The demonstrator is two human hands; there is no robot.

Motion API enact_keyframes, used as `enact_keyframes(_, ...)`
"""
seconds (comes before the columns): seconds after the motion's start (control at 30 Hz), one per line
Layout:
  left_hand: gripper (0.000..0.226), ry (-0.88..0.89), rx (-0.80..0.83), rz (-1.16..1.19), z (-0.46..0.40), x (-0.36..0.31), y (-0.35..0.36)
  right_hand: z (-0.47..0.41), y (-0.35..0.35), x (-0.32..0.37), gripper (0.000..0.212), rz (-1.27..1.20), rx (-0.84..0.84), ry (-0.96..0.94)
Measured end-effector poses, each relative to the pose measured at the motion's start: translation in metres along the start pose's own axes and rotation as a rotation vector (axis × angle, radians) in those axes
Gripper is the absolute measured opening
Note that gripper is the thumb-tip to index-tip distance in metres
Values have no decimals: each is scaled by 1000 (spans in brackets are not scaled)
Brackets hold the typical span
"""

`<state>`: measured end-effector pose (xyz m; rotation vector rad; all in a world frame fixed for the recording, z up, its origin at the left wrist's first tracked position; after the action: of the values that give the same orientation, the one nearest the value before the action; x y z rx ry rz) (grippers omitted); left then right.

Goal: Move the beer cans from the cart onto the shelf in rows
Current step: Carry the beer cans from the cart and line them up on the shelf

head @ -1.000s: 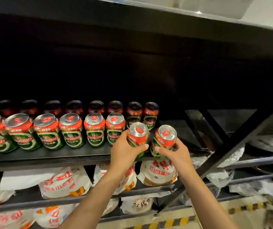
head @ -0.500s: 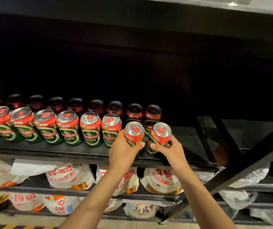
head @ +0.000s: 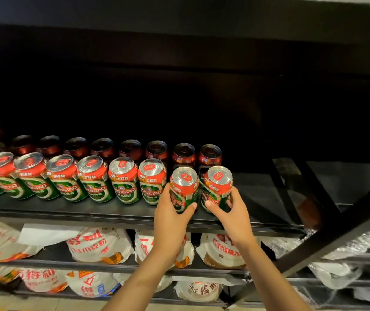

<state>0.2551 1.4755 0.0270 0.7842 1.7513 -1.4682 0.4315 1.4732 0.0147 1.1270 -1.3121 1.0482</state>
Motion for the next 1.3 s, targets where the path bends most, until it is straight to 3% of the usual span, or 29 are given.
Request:
enact_keyframes(0.13, 83, 48, 20, -72, 7, 14, 6, -1, 1, -5, 69, 68, -28, -4)
enact_keyframes(0.37, 72, -4, -70, -106, 6, 29, 9, -2, -4, -7, 71, 84, -71, -12)
enact_keyframes(0.67, 77, -30, -160, -99, 6, 30, 11, -2, 2, -10, 73, 138, -4, -4)
enact_keyframes(0.87, 72, 2, -173, -111, 9, 27, 10, -4, 0, -12, 73, 111, -64, -25)
enact_keyframes(1.3, 59, 24, -171, -57, 12, 28, 5, -1, 0, -11, 69, 143, -33, -26)
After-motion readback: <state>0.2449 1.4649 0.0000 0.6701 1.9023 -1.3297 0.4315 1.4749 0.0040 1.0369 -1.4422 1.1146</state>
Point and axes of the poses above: each hand's wrist, its own z-axis away from the middle knuckle, its own y-axis out of the palm, x = y × z, the point moved 7 cm from there along -z, towards the middle knuckle, and after that the axes turned 14 degrees about -z, right-handed, at the moved point
